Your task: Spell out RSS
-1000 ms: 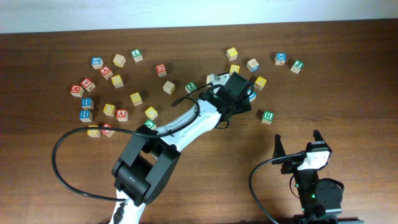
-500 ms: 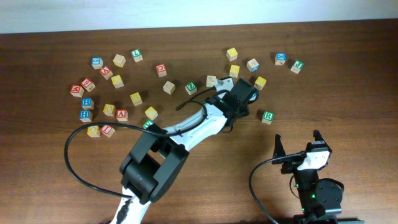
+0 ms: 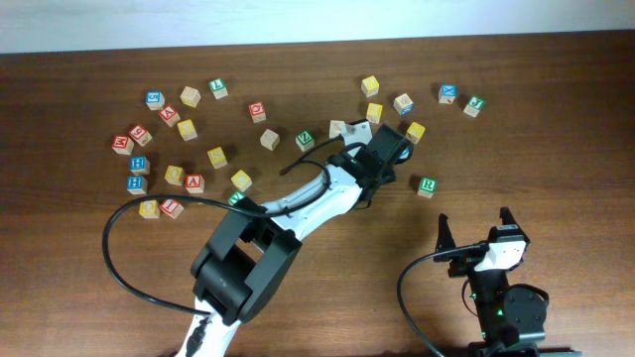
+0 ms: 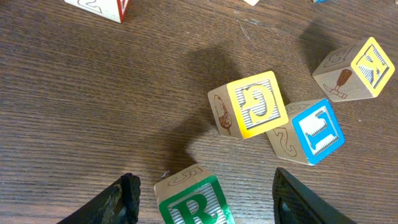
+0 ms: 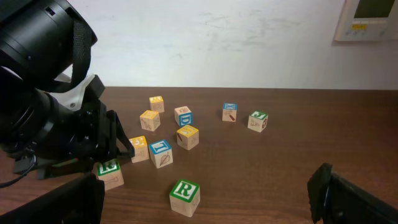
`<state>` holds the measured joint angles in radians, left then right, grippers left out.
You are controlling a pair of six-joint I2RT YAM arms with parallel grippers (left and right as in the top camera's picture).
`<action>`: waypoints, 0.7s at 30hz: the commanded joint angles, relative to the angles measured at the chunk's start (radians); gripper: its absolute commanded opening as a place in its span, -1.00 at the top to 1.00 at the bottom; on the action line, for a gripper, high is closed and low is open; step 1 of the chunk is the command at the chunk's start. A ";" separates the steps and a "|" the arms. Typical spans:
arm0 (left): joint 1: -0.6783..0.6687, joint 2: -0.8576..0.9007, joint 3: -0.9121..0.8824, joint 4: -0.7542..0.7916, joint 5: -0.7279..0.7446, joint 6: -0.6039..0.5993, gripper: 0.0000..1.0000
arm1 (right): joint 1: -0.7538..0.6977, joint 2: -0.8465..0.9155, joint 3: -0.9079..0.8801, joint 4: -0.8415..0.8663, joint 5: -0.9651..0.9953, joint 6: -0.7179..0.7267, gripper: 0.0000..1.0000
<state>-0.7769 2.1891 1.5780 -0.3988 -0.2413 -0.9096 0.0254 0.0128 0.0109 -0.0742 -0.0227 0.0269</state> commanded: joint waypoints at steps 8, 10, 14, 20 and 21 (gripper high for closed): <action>0.001 0.068 -0.008 0.003 -0.045 -0.006 -0.05 | -0.006 -0.007 -0.005 -0.005 0.009 0.003 -0.97; 0.001 0.068 -0.008 0.006 -0.044 -0.006 0.04 | -0.006 -0.007 -0.005 -0.005 0.009 0.003 -0.97; 0.002 0.068 -0.007 0.004 -0.044 -0.001 0.08 | -0.006 -0.007 -0.005 -0.005 0.009 0.003 -0.96; 0.002 0.064 0.013 -0.072 -0.043 0.075 0.21 | -0.006 -0.007 -0.005 -0.005 0.009 0.003 -0.96; 0.003 0.063 0.016 -0.086 -0.043 0.077 0.21 | -0.006 -0.007 -0.005 -0.005 0.009 0.003 -0.96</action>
<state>-0.7769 2.2330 1.5852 -0.4400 -0.2745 -0.8642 0.0254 0.0128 0.0109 -0.0742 -0.0227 0.0261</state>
